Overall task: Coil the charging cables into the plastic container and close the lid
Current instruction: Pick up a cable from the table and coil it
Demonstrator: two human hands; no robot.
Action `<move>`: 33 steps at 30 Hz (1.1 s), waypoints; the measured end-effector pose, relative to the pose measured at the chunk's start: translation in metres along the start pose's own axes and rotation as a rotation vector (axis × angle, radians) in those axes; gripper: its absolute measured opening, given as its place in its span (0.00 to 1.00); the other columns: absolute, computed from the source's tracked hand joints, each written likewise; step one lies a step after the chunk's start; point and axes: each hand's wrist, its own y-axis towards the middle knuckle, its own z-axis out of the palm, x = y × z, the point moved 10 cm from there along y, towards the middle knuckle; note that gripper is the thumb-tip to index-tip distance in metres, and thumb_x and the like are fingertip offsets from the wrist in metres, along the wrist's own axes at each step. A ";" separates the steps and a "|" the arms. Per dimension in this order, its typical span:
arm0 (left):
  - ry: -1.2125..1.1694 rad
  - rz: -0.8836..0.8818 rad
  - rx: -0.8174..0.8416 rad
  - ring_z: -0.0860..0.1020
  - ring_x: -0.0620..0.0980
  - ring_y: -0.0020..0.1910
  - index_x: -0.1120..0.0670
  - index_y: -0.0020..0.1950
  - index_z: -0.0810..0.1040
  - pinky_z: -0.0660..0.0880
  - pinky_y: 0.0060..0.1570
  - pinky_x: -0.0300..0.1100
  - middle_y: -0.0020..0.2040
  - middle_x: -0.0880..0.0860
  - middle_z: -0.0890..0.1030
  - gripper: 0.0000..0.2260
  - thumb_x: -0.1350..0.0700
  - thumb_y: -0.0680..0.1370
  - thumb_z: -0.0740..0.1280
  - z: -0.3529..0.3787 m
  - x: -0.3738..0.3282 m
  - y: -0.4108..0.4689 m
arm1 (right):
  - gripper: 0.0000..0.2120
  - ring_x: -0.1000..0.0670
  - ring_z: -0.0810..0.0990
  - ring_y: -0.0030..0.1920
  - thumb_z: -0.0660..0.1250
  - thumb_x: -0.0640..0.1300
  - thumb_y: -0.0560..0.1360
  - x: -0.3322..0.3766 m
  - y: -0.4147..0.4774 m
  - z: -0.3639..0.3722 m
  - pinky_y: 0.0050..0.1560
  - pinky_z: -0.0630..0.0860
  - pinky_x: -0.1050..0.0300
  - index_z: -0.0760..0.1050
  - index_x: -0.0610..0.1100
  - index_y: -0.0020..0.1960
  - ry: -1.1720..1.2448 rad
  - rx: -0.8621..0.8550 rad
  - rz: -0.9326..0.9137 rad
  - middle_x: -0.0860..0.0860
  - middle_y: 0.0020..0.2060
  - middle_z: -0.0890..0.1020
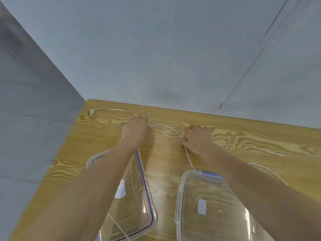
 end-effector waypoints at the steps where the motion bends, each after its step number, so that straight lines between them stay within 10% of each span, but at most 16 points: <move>1: 0.033 -0.025 0.016 0.76 0.57 0.54 0.57 0.60 0.74 0.72 0.42 0.48 0.55 0.56 0.77 0.13 0.54 0.79 0.60 0.004 0.007 0.001 | 0.19 0.43 0.73 0.60 0.56 0.53 0.78 0.002 0.004 0.004 0.56 0.69 0.48 0.72 0.42 0.62 -0.007 0.007 0.009 0.45 0.57 0.76; 18: -0.097 -0.091 0.060 0.76 0.58 0.45 0.58 0.48 0.79 0.71 0.39 0.48 0.48 0.56 0.77 0.07 0.61 0.78 0.61 0.052 0.040 0.017 | 0.12 0.42 0.73 0.58 0.55 0.41 0.78 0.013 0.038 0.021 0.53 0.70 0.50 0.71 0.39 0.59 0.162 -0.088 0.078 0.44 0.55 0.76; 33: -0.409 -0.075 -0.198 0.79 0.57 0.45 0.58 0.47 0.81 0.73 0.42 0.46 0.44 0.57 0.82 0.05 0.57 0.77 0.66 -0.053 0.036 0.016 | 0.09 0.41 0.78 0.45 0.55 0.39 0.78 -0.029 0.006 -0.060 0.45 0.70 0.49 0.72 0.40 0.53 0.382 -0.360 0.116 0.45 0.44 0.81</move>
